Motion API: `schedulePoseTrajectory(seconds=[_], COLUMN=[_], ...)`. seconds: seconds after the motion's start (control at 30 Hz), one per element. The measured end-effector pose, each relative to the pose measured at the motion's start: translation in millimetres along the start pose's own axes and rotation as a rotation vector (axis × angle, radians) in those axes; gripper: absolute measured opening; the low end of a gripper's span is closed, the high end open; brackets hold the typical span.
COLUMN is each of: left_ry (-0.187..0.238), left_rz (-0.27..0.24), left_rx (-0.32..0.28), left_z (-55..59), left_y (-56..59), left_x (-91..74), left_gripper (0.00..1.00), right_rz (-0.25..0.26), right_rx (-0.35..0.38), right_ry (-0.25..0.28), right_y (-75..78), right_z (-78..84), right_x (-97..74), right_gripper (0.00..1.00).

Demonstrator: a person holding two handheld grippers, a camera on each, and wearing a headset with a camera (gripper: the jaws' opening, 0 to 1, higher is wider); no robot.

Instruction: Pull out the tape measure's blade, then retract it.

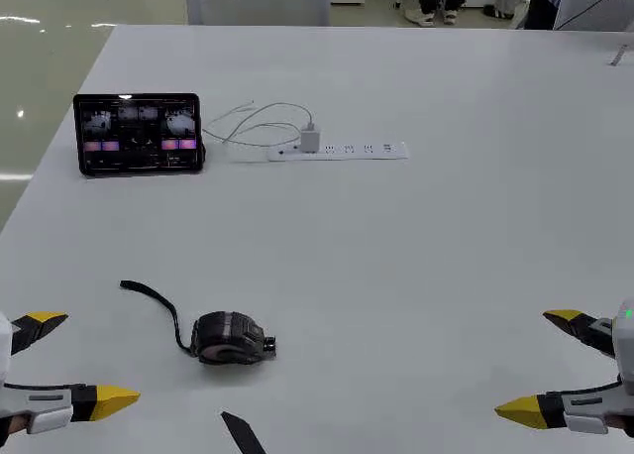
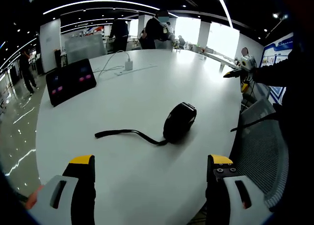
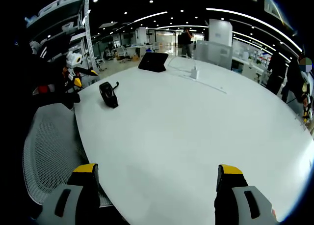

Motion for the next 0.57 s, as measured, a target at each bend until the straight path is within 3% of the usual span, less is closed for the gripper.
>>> schedulePoseTrajectory(seconds=[0.17, 0.23, 0.27, 0.57], left_ry=[-0.009, 0.007, -0.008, 0.013], left_rz=[0.017, 0.006, 0.014, -0.002], left_rx=[-0.015, 0.002, -0.007, -0.004], left_z=[0.6, -1.5, -0.2, -6.1], left_y=[1.8, -0.3, -0.3, -3.8], left_x=[-0.3, -0.1, -0.4, -3.3], left_gripper=[0.97, 0.99, 0.98, 0.99], right_rz=[0.0, 0.001, 0.003, 0.002], right_rx=[0.004, 0.005, 0.007, 0.011], right_ry=[-0.002, -0.001, 0.002, 0.003], right_y=[-0.4, -0.3, 0.3, -1.9], right_z=[0.7, 0.4, 0.1, -0.4], right_x=[0.7, 0.6, 0.5, 0.6], right_gripper=[0.99, 0.99, 0.99, 0.99])
Point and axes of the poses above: the centre of the closed fingertips' face, and the gripper's own axes: x roughly forward along the fingers, y roughly to its right, z roughly out of its underside, the point moved 4 cm from there along -x, roughly backward along the fingers, and after that the axes turned 7 degrees about -z, right-handed, at the moved point
